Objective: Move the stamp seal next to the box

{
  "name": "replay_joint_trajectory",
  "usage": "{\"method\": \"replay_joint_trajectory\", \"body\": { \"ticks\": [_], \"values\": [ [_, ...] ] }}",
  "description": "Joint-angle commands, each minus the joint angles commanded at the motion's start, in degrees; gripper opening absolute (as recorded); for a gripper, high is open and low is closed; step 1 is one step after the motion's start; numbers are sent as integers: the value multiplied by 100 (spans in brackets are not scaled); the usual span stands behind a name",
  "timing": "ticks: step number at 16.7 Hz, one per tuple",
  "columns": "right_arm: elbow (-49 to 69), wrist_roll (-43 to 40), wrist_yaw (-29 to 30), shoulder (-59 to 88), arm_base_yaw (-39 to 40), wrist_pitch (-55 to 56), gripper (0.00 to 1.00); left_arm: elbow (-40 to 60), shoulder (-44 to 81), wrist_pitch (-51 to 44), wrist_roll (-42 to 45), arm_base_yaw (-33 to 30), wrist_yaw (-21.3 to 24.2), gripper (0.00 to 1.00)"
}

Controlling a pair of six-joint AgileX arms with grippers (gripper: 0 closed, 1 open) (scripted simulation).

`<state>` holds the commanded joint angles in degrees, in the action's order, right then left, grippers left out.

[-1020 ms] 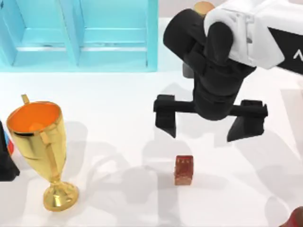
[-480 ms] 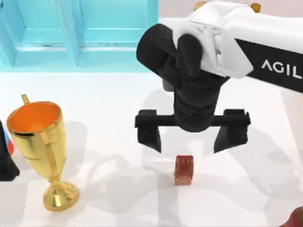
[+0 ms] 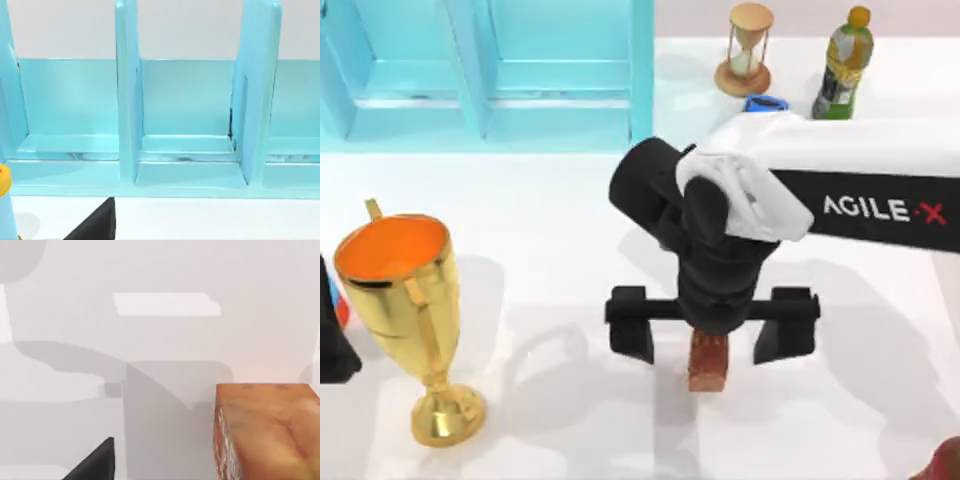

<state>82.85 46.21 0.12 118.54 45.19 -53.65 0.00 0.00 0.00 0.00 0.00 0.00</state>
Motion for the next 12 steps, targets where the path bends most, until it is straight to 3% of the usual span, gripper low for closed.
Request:
{"method": "replay_joint_trajectory", "body": {
  "ticks": [6, 12],
  "values": [
    [-251, 9, 1, 105, 7, 291, 100, 0, 0, 0, 0, 0, 0, 100],
    [-251, 9, 1, 105, 7, 291, 55, 0, 0, 0, 0, 0, 0, 100]
  ]
}}
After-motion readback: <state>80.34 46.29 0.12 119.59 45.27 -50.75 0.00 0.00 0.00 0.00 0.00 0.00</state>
